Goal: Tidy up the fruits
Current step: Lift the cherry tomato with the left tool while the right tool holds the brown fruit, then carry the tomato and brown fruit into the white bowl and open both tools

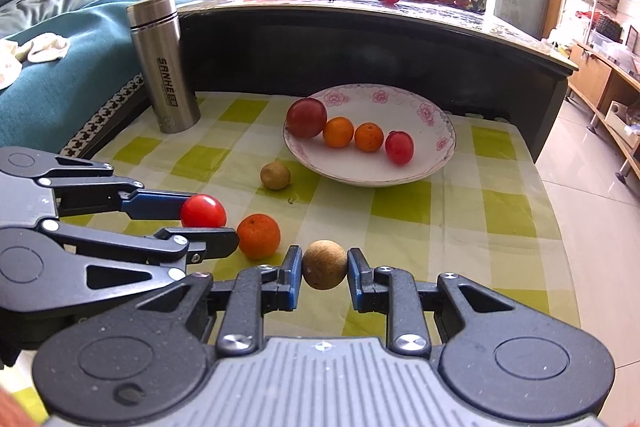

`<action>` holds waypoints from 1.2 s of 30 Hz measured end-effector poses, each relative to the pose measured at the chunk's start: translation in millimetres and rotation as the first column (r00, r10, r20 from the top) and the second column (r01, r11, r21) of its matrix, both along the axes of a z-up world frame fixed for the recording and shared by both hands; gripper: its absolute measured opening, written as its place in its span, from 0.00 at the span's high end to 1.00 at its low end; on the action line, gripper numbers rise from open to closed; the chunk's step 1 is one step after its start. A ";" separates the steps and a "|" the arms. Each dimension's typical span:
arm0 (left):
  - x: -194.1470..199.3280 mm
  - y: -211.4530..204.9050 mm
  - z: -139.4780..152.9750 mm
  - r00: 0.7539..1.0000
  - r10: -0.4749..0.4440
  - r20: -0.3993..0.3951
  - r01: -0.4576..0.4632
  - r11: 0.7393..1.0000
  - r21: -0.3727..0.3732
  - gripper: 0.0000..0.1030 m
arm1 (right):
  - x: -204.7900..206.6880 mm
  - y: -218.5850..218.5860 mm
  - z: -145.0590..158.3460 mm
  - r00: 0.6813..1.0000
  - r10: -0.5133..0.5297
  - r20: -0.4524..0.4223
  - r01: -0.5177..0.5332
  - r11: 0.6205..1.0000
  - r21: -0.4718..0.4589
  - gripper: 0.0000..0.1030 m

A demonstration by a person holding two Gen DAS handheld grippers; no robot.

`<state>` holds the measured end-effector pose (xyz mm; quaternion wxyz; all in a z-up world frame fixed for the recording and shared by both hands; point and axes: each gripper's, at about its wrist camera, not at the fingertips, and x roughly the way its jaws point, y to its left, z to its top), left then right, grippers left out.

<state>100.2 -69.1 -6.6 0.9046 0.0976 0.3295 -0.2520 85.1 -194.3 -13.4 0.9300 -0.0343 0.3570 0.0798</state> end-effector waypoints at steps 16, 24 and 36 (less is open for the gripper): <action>11.2 -4.7 10.8 0.999 0.004 0.042 -0.003 1.000 -0.007 0.61 | 11.7 -5.7 10.2 0.999 -0.033 0.016 0.033 0.999 0.023 0.71; 37.3 -13.5 19.5 0.998 0.005 0.069 -0.005 1.000 -0.001 0.61 | 38.4 -14.4 17.4 0.999 -0.045 0.021 0.044 0.998 0.047 0.71; 111.8 -48.0 16.0 0.996 0.002 0.088 -0.006 0.999 0.041 0.61 | 119.8 -48.0 10.9 0.996 -0.094 0.000 0.093 0.989 0.112 0.70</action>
